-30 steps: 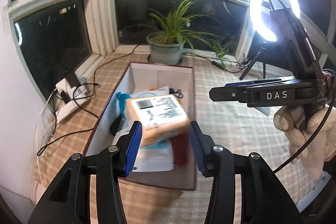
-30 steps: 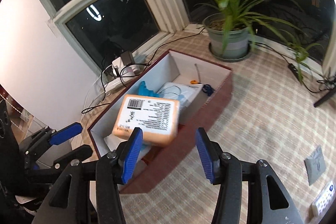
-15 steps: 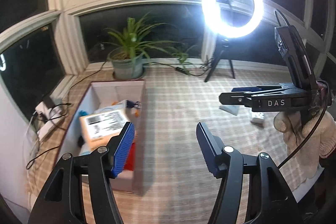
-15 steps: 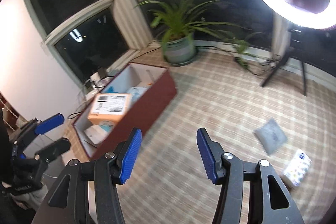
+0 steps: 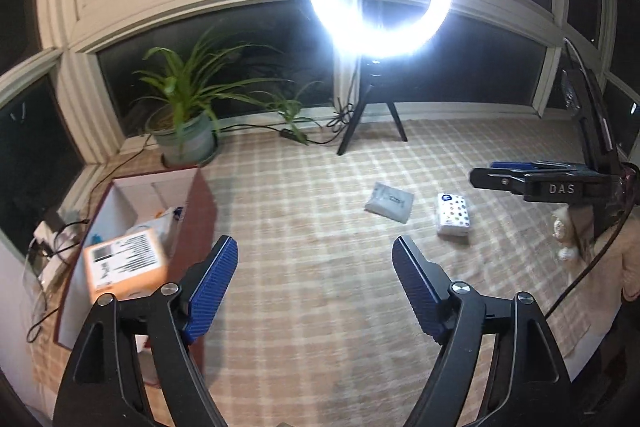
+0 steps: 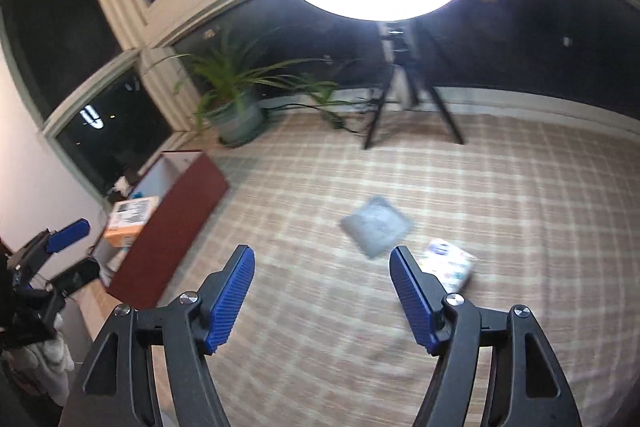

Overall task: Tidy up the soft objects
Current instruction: 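Move the right gripper to the white polka-dot tissue pack while the left gripper approaches the grey sachet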

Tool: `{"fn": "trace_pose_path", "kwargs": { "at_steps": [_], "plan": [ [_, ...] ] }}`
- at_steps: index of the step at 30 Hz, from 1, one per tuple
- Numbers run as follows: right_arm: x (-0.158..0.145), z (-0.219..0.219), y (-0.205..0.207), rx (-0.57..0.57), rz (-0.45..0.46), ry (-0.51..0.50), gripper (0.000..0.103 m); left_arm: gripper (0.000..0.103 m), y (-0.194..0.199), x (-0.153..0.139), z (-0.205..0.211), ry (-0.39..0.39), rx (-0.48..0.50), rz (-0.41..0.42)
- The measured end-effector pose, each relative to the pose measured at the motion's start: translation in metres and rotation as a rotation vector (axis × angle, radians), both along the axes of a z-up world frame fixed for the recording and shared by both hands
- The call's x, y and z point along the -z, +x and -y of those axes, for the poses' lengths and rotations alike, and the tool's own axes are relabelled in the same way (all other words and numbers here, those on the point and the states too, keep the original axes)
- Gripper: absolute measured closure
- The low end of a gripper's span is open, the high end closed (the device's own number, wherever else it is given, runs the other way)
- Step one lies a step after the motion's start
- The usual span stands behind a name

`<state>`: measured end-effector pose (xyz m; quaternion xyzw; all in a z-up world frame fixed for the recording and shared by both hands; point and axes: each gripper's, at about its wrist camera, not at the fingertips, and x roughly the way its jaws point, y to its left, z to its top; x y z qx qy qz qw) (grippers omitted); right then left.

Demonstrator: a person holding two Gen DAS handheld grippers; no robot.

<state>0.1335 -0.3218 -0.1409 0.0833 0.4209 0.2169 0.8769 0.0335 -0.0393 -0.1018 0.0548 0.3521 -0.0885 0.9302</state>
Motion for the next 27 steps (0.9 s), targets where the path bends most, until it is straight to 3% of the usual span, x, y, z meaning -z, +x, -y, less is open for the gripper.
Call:
{"fn": "trace_pose_path", "kwargs": {
  "at_steps": [8, 14, 18, 27],
  "plan": [
    [0.028, 0.058, 0.011, 0.071, -0.057, -0.049, 0.035, 0.023, 0.039, 0.026, 0.026, -0.062, 0.035, -0.102],
    [0.051, 0.081, 0.025, 0.087, -0.138, -0.004, 0.035, 0.023, 0.078, 0.048, 0.040, -0.115, 0.053, -0.180],
    [0.067, 0.082, 0.032, 0.100, -0.173, 0.013, 0.035, 0.023, 0.106, 0.070, 0.050, -0.137, 0.080, -0.232],
    [0.093, 0.045, 0.042, 0.164, -0.165, -0.066, 0.035, 0.023, 0.130, 0.114, 0.069, -0.085, 0.150, -0.252]
  ]
}}
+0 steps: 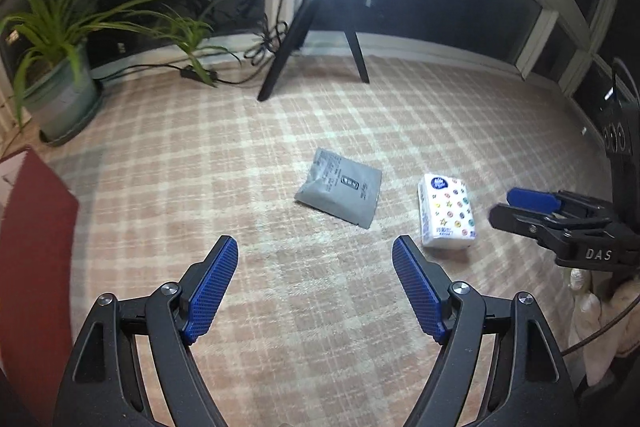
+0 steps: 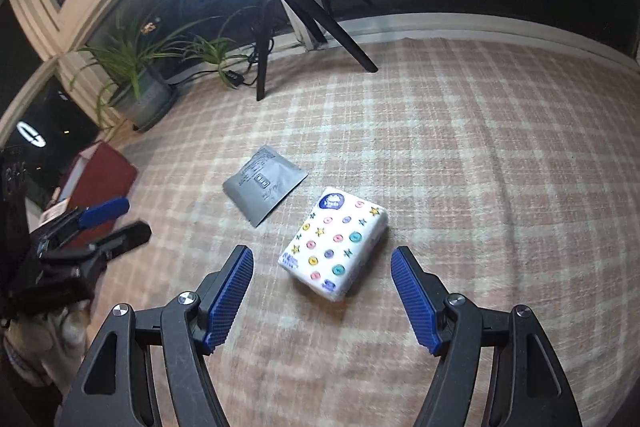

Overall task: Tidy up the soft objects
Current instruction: 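Move the right gripper to the white polka-dot tissue pack while the left gripper approaches the grey sachet, then close the right gripper on the polka-dot pack while the left gripper closes on the grey sachet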

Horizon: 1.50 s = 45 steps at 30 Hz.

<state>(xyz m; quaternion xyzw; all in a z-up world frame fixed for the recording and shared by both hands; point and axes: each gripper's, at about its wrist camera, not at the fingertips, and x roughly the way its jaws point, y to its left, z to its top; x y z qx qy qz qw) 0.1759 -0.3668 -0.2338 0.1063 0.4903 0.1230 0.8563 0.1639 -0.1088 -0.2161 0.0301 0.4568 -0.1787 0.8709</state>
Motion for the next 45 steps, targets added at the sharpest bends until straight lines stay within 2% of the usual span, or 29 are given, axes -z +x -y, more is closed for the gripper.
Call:
{"fn": "trace_pose_path", "kwargs": {
  "at_steps": [5, 11, 19, 28, 34, 42, 45],
  "plan": [
    [0.016, -0.023, 0.012, 0.040, -0.007, -0.096, 0.035, 0.023, 0.003, 0.012, -0.001, 0.016, 0.032, 0.007],
    [0.032, -0.033, 0.024, 0.065, -0.038, -0.136, 0.035, 0.023, 0.011, 0.023, -0.001, 0.015, 0.049, 0.017],
    [0.035, -0.038, 0.026, 0.029, -0.019, -0.238, 0.035, 0.023, 0.023, 0.041, 0.019, 0.049, 0.126, 0.053],
    [0.040, -0.022, 0.026, 0.034, -0.026, -0.246, 0.027, 0.023, 0.035, 0.060, 0.054, 0.142, 0.184, 0.101],
    [0.042, -0.013, 0.026, 0.040, -0.035, -0.234, 0.026, 0.023, 0.042, 0.073, 0.065, 0.220, 0.195, 0.131],
    [0.045, -0.009, 0.027, 0.035, -0.044, -0.206, 0.025, 0.020, 0.056, 0.073, 0.070, 0.252, 0.165, 0.158],
    [0.046, -0.009, 0.026, 0.029, -0.046, -0.199, 0.023, 0.020, 0.064, 0.074, 0.067, 0.228, 0.142, 0.138]
  ]
}}
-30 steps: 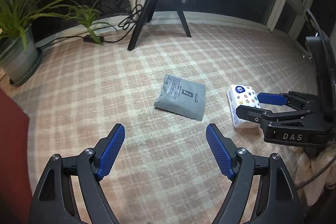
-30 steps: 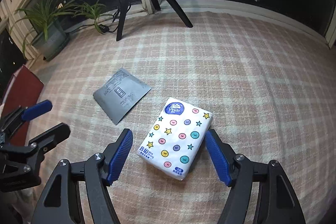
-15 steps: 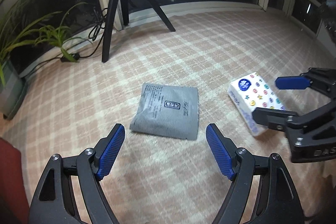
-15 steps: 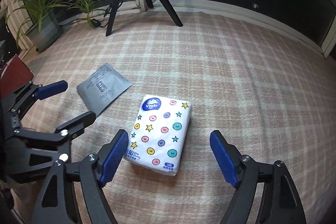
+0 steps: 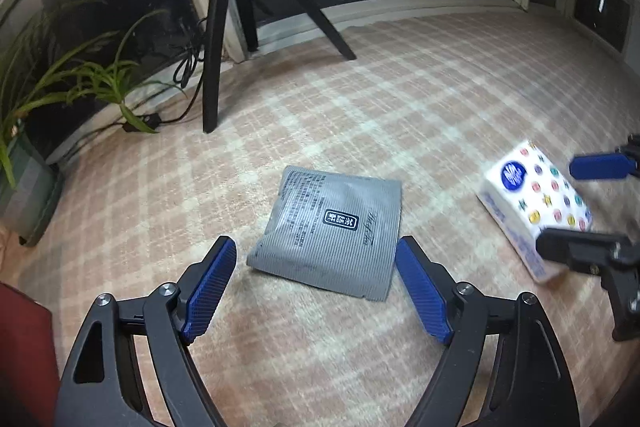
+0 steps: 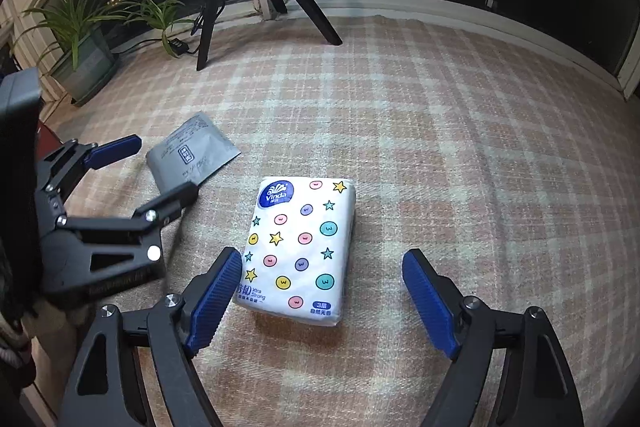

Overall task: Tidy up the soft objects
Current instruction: 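Close the right gripper on the polka-dot pack while the left gripper closes on the grey sachet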

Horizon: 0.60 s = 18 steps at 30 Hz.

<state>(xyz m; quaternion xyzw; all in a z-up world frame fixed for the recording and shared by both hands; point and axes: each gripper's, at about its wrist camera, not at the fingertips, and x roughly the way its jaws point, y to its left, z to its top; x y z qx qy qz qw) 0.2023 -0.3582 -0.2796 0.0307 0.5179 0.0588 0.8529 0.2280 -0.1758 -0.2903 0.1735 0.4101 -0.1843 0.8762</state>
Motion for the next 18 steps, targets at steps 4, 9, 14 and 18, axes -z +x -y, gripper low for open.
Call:
{"fn": "trace_pose_path", "kwargs": {
  "at_steps": [4, 9, 14, 18],
  "plan": [
    [0.001, 0.002, 0.002, -0.001, -0.004, 0.012, 0.022, 0.019, 0.014, 0.003, -0.005, -0.059, -0.005, -0.059],
    [0.002, 0.003, 0.000, 0.000, -0.011, 0.027, 0.022, 0.014, 0.024, 0.004, -0.003, -0.061, 0.035, -0.079],
    [0.007, 0.000, 0.005, -0.003, -0.017, 0.025, 0.022, 0.013, 0.034, 0.007, -0.004, -0.092, 0.073, -0.114],
    [0.014, -0.004, 0.005, -0.015, -0.029, 0.003, 0.022, 0.014, 0.032, 0.007, -0.002, -0.090, 0.094, -0.110]
  ]
}}
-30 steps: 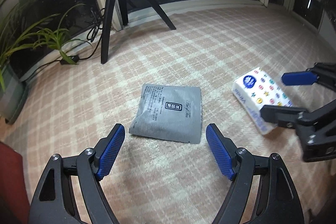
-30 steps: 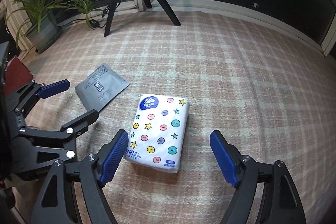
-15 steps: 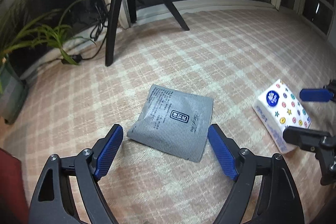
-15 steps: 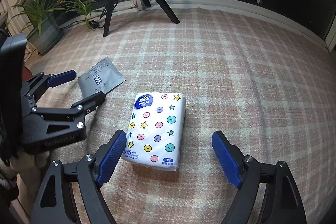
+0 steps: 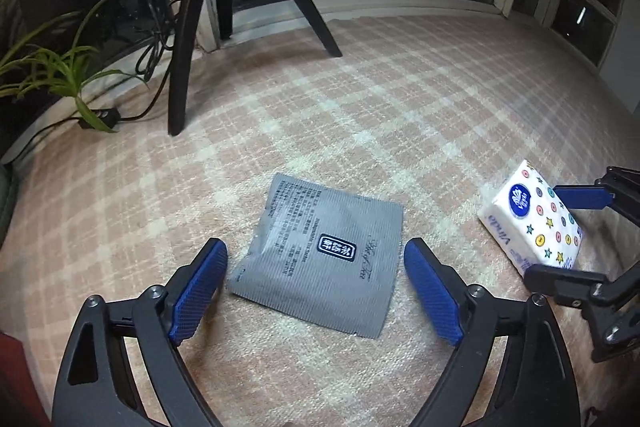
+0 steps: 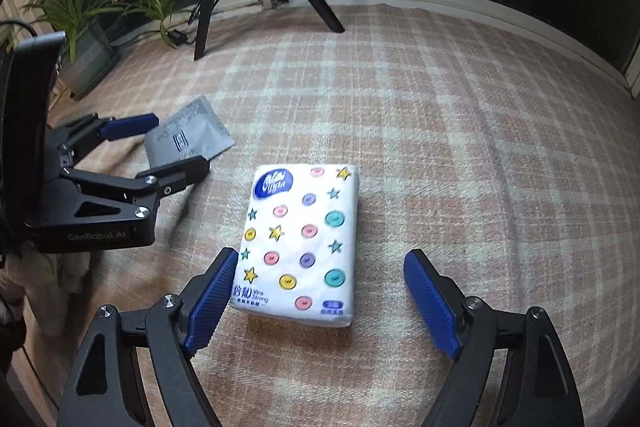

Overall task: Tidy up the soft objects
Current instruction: 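Close the right gripper on the polka-dot pack while the left gripper closes on the grey sachet, then lift and carry the polka-dot pack with the right gripper while the left gripper carries the sachet to the box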

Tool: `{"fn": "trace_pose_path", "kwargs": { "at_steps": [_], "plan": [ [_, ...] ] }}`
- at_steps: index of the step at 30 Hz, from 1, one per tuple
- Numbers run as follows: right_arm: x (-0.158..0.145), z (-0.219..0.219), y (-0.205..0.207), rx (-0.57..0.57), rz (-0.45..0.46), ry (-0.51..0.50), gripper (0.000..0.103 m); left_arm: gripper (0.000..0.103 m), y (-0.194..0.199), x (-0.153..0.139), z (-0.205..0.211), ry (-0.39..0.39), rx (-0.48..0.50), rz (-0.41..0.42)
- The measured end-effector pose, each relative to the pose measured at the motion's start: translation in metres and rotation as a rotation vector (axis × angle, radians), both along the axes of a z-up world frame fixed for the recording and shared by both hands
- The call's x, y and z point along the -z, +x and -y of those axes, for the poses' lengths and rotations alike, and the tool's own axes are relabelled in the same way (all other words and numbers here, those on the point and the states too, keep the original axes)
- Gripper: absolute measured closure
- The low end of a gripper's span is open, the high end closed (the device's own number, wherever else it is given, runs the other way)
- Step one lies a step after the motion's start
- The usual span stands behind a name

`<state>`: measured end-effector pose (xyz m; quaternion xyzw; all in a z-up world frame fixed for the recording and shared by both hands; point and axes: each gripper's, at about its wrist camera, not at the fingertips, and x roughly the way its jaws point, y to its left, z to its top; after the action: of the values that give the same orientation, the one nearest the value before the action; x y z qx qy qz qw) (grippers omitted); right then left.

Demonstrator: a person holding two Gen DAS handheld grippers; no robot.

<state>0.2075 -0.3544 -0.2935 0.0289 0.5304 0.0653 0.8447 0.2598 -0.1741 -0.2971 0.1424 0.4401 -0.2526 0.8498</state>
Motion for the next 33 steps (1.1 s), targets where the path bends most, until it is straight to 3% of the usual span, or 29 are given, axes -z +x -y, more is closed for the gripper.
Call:
{"fn": "trace_pose_path", "kwargs": {
  "at_steps": [11, 17, 19, 33],
  "plan": [
    [-0.001, 0.000, 0.006, -0.005, 0.009, 0.005, 0.024, 0.029, -0.008, -0.003, 0.004, -0.010, 0.037, 0.018],
    [-0.003, -0.002, 0.003, -0.019, 0.020, -0.003, 0.042, 0.033, -0.012, -0.005, 0.004, -0.016, 0.041, 0.017],
    [-0.004, -0.001, 0.004, -0.018, 0.018, 0.010, 0.054, 0.034, -0.012, -0.006, 0.003, -0.021, 0.039, 0.012],
    [-0.014, 0.011, -0.005, 0.006, 0.032, 0.069, 0.054, 0.039, -0.025, -0.012, -0.005, -0.068, 0.011, 0.000]
  ]
}}
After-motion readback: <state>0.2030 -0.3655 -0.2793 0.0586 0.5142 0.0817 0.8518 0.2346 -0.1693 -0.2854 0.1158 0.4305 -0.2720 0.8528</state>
